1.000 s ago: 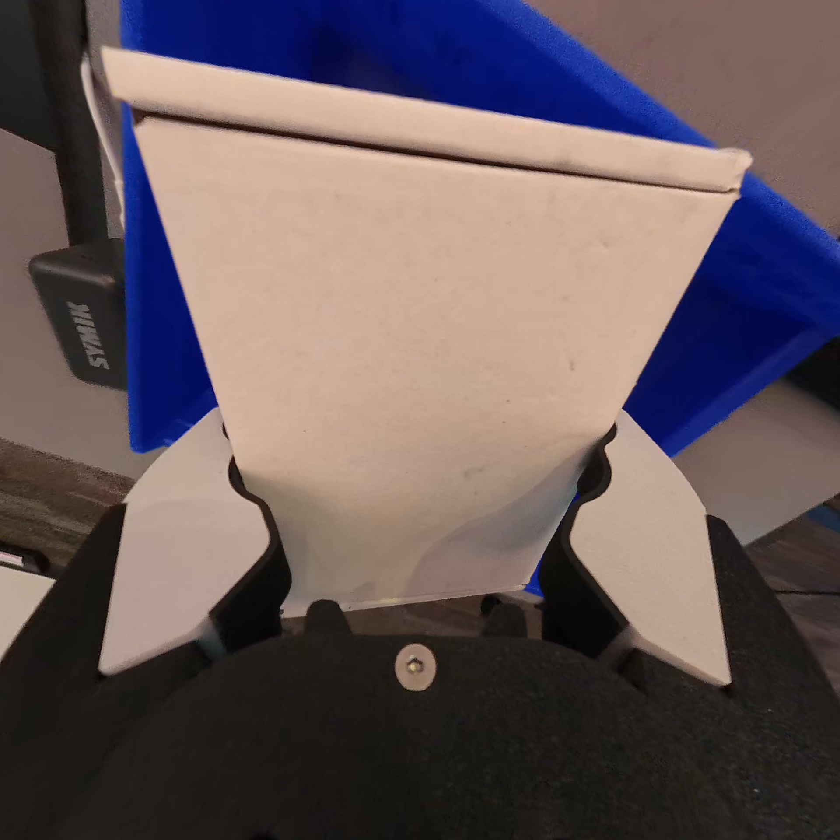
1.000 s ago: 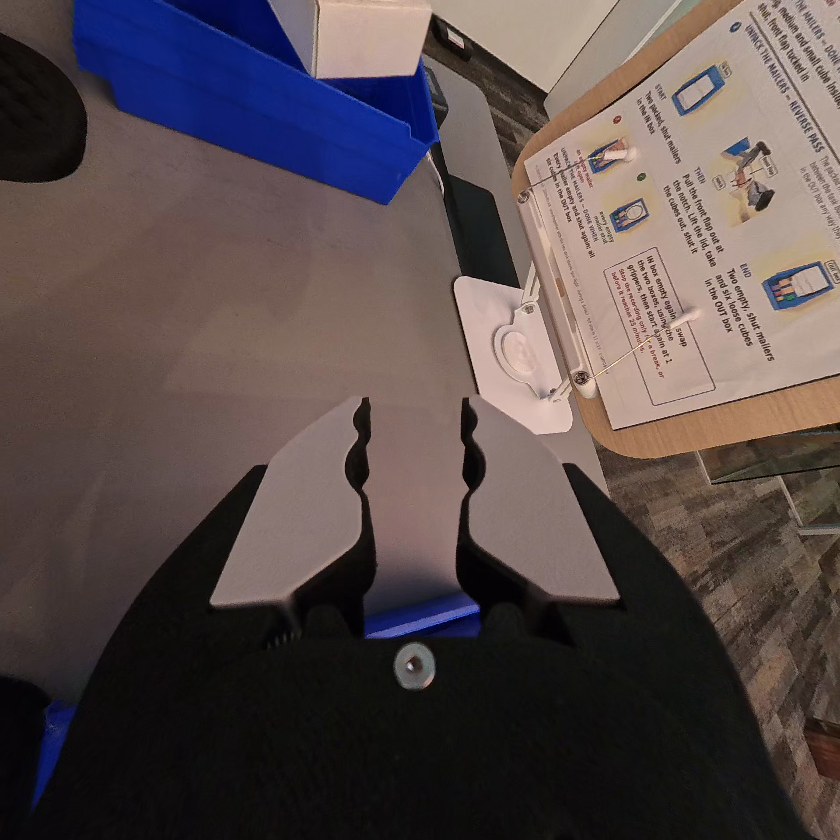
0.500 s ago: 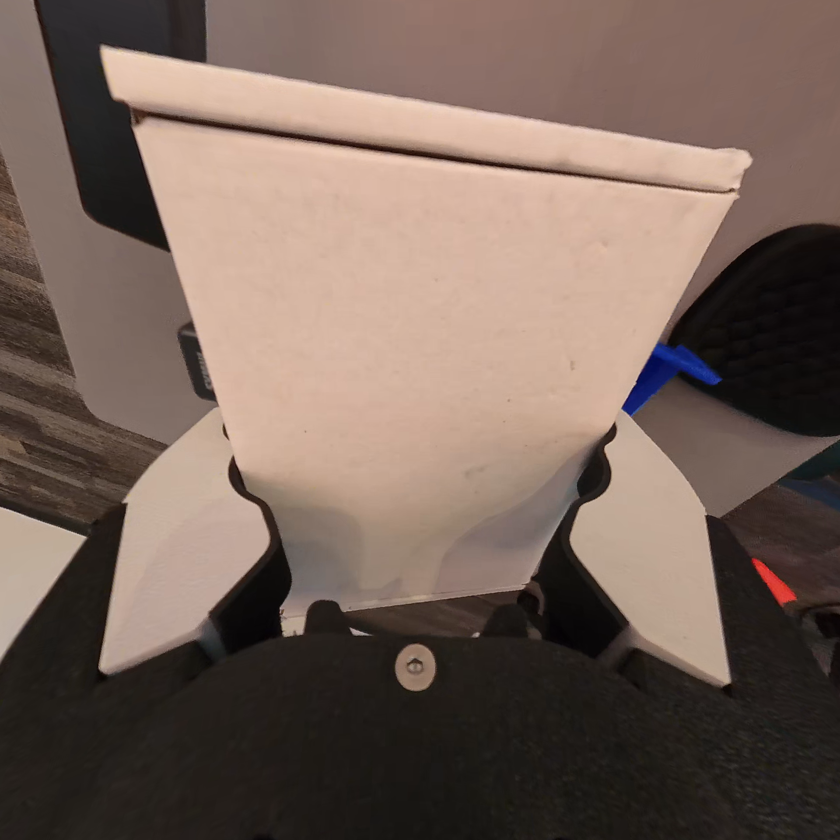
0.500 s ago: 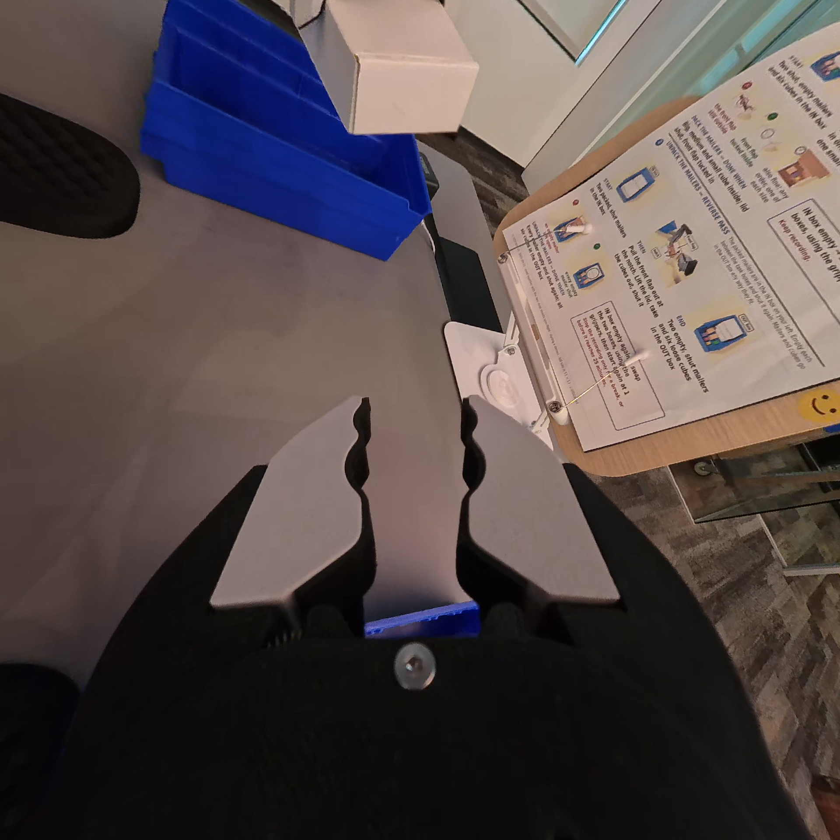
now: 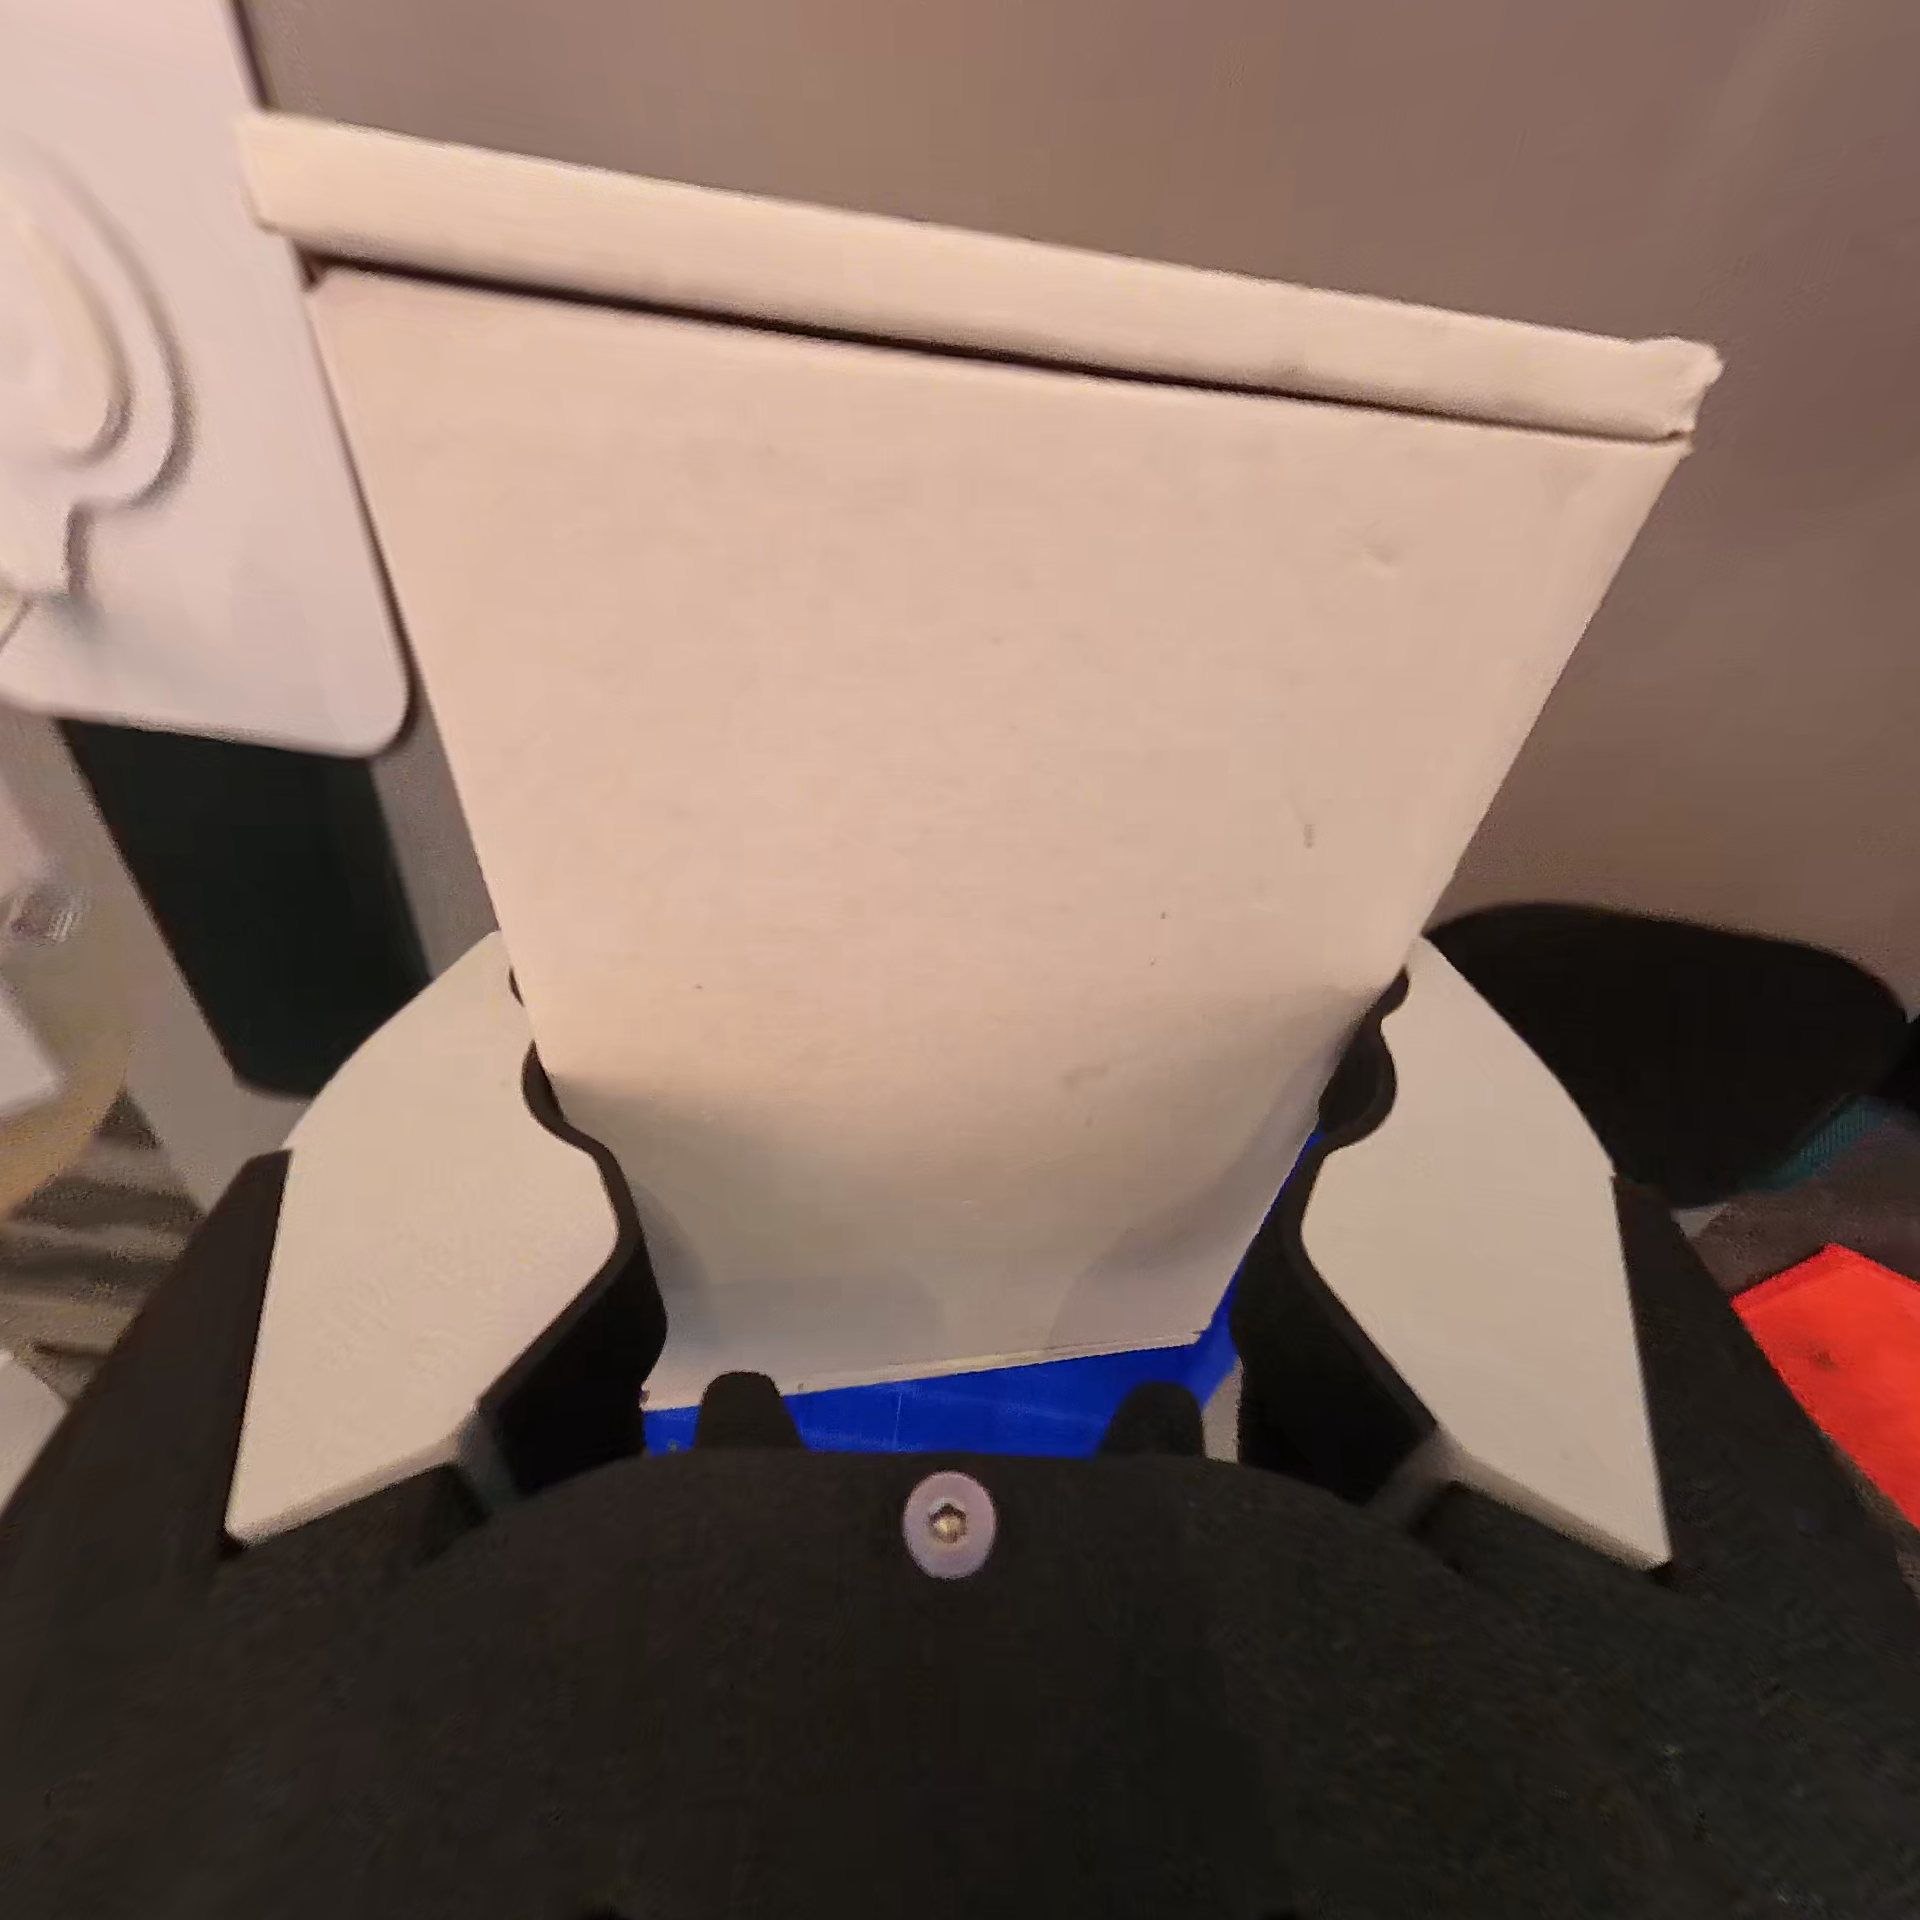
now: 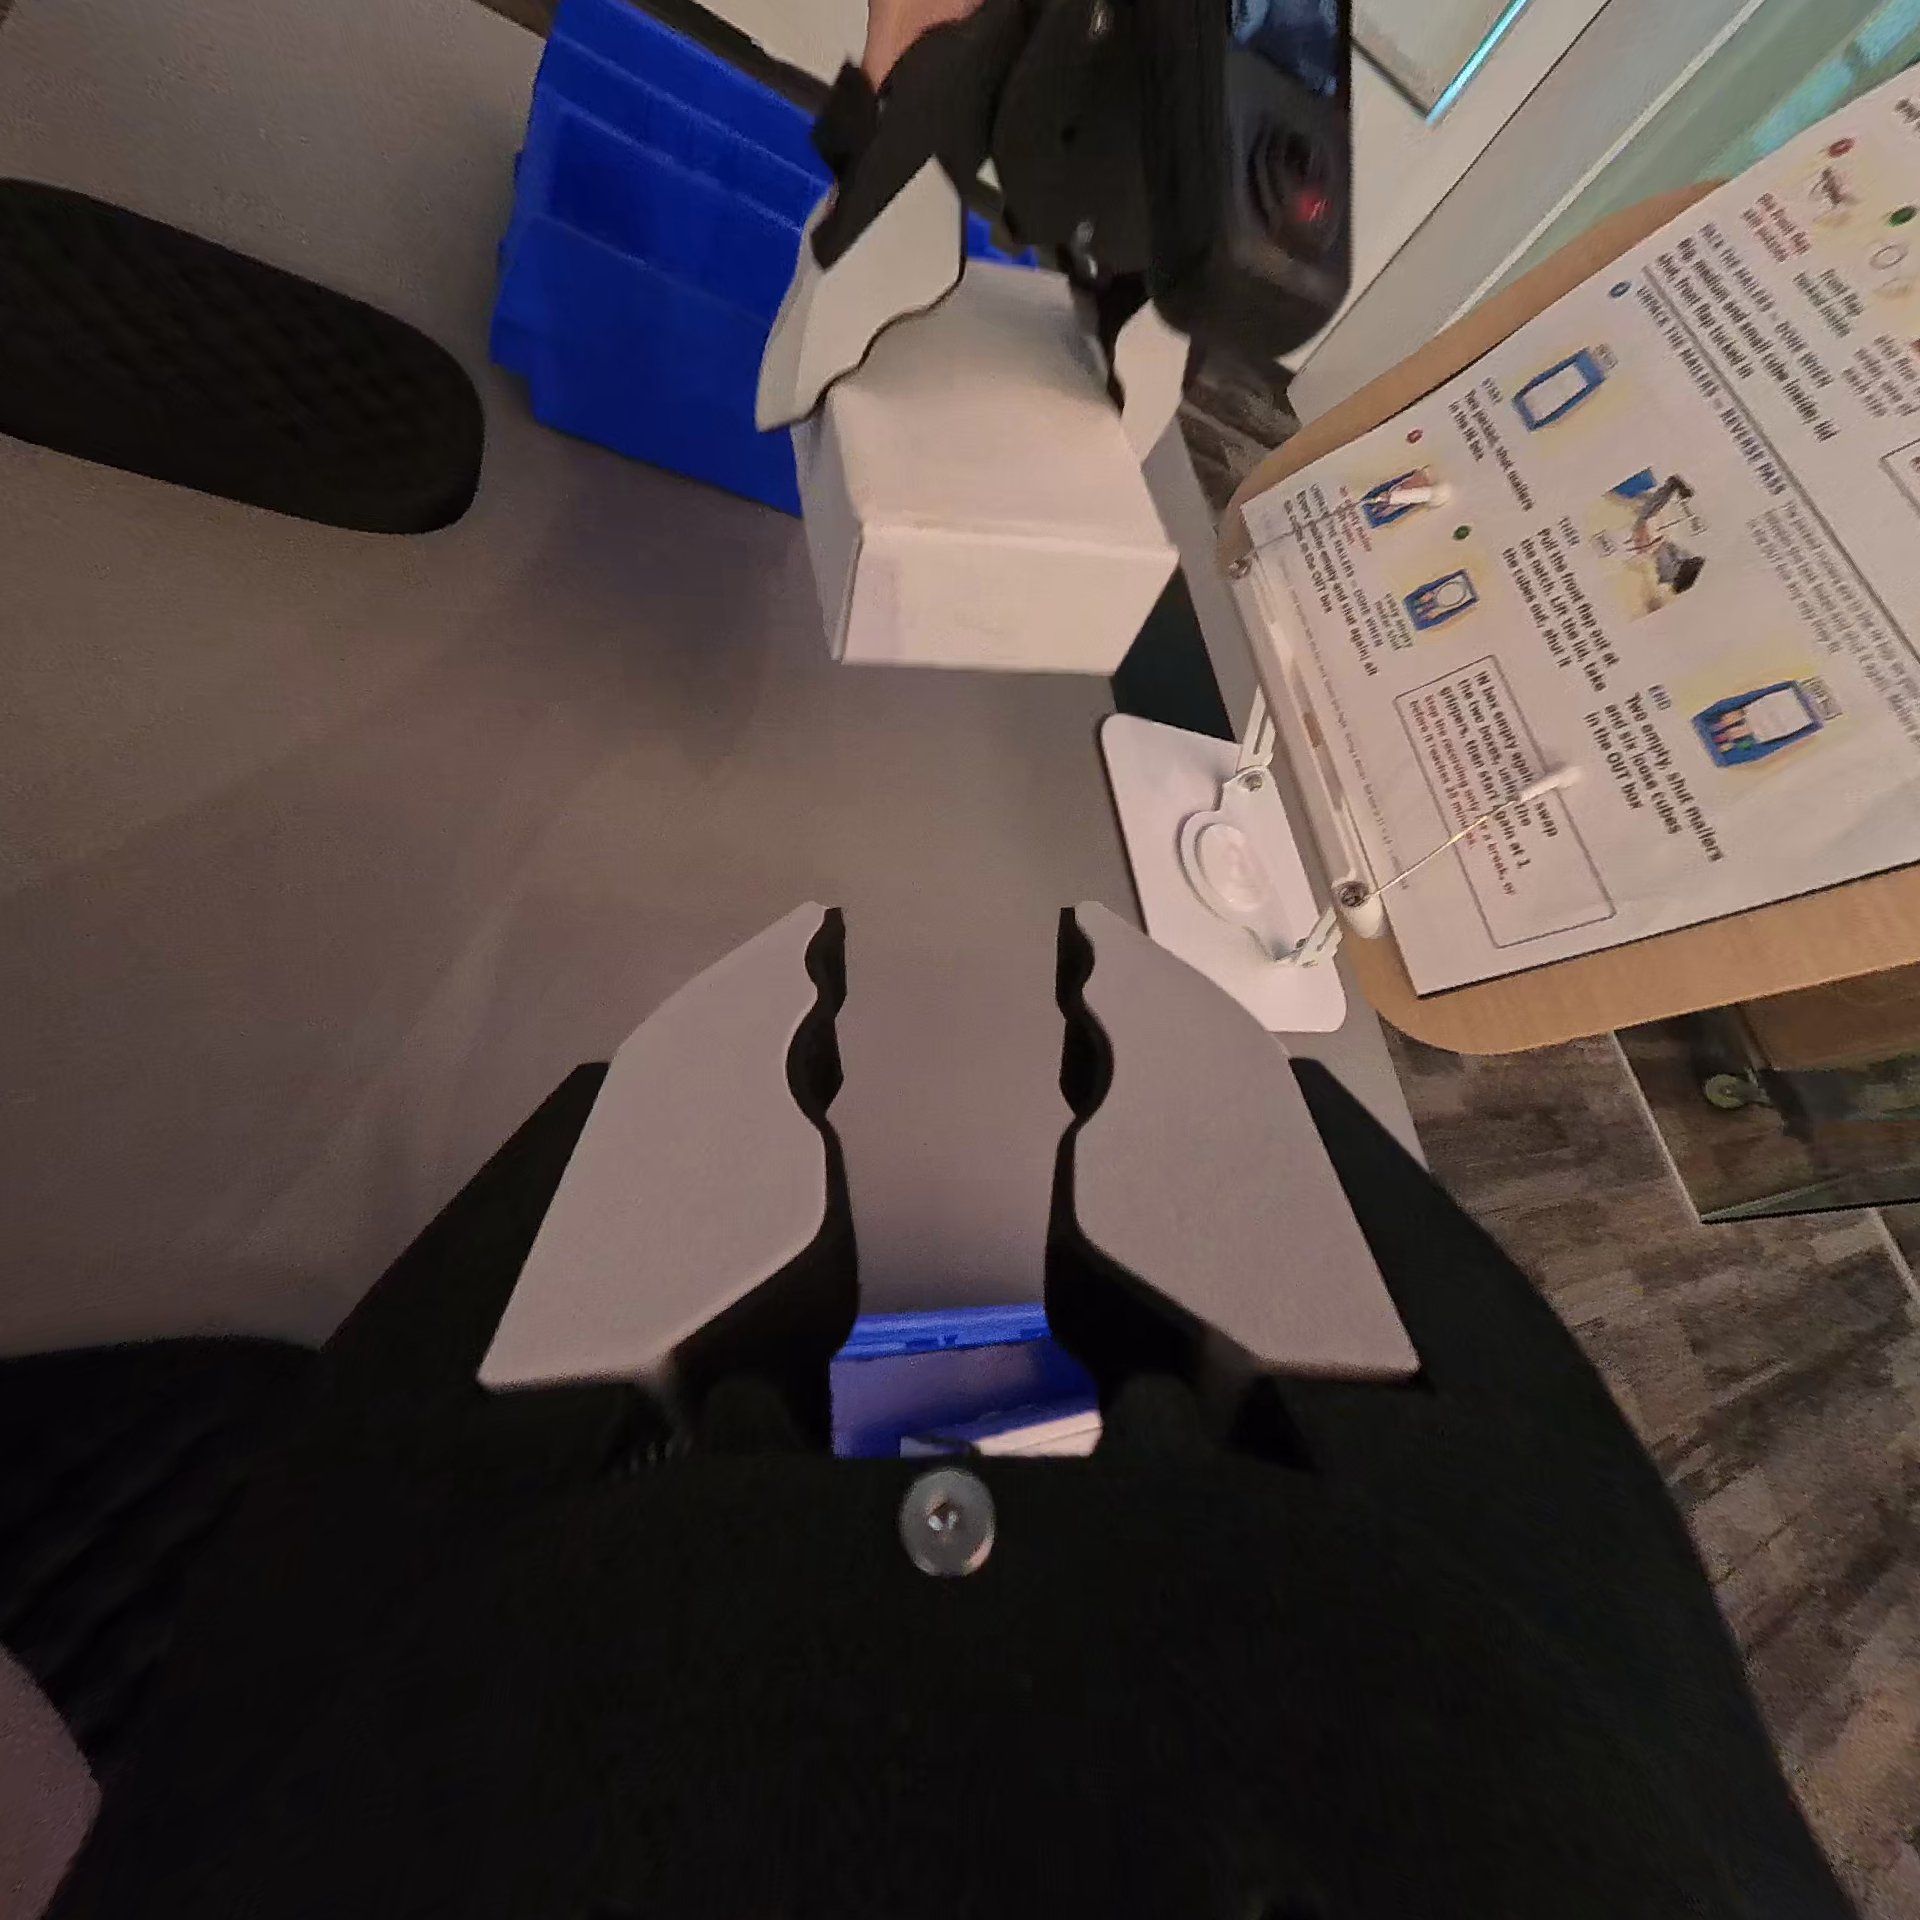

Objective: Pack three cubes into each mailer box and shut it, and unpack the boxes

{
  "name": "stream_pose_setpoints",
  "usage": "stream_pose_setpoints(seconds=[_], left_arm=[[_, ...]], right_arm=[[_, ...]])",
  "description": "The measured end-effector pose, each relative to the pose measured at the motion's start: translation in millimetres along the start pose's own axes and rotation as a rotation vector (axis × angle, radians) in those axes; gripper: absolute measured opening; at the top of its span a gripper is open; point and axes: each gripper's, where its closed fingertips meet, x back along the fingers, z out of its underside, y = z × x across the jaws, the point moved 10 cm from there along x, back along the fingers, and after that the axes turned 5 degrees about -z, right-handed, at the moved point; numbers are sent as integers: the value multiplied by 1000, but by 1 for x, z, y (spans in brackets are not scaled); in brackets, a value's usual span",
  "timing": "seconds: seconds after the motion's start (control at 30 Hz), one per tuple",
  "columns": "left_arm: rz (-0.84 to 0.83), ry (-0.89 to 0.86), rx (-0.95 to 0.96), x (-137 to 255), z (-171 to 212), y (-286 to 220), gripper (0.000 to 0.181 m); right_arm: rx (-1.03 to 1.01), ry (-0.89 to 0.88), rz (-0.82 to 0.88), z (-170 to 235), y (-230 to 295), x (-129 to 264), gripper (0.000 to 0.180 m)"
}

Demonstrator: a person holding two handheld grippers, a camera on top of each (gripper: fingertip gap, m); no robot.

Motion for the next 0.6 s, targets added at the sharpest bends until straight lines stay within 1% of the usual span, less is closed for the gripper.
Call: stream_pose_setpoints(seconds=[0.13, 0.3, 0.4, 0.6], left_arm=[[69, -38, -64, -38, -42, -17, 142], [154, -25, -107, -82, -76, -31, 140], [173, -15, -115, -103, -86, -35, 139], [206, 35, -81, -126, -83, -31, 139]], right_arm=[[-39, -7, -15, 10, 1, 9, 41], [-76, -16, -12, 19, 2, 21, 42], [-76, -17, -14, 21, 3, 22, 43], [-65, -5, -27, 21, 4, 21, 43]])
